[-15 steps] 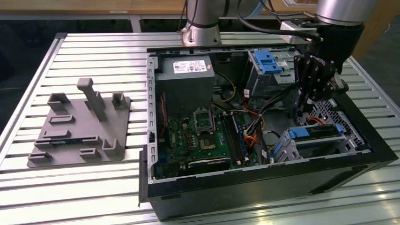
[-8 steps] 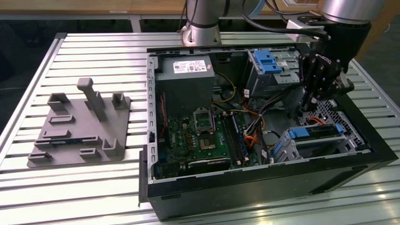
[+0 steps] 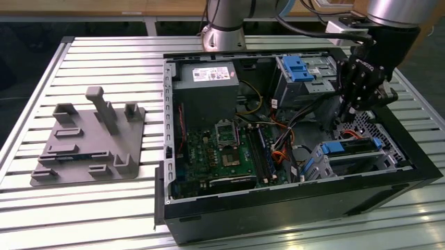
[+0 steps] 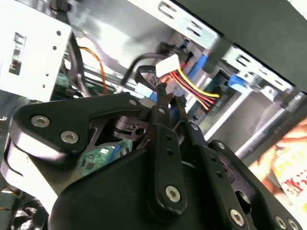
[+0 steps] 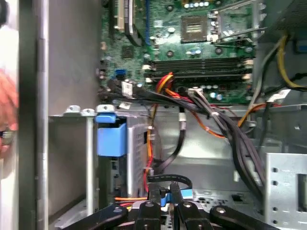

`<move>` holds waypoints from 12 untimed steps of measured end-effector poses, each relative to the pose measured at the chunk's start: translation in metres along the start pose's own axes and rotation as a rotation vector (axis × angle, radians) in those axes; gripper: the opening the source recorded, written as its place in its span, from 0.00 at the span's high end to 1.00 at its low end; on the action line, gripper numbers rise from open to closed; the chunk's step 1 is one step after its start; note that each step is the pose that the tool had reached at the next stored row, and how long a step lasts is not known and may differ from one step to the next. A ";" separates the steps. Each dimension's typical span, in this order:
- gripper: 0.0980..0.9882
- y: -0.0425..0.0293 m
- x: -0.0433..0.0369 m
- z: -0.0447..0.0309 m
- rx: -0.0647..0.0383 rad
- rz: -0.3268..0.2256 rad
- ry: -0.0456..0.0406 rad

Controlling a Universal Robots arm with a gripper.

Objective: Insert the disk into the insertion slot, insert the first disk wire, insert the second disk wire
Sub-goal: 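Insert the second disk wire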

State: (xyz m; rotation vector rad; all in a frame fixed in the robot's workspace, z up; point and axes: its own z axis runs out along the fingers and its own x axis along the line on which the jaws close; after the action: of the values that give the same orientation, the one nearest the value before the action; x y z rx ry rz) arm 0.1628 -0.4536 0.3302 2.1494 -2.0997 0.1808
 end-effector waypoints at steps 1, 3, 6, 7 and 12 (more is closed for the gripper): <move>0.89 0.0000 0.0000 -0.0001 0.000 0.001 -0.0177; 0.89 0.0000 0.0001 0.0000 0.001 0.003 -0.0507; 0.89 0.0001 0.0034 0.0005 0.001 0.004 -0.0653; 0.89 0.0001 0.0052 0.0005 0.001 0.005 -0.0666; 0.89 0.0004 0.0157 0.0009 0.001 0.006 -0.0695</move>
State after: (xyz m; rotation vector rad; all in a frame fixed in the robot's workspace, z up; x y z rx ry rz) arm 0.1628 -0.4693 0.3321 2.1804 -2.1437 0.1090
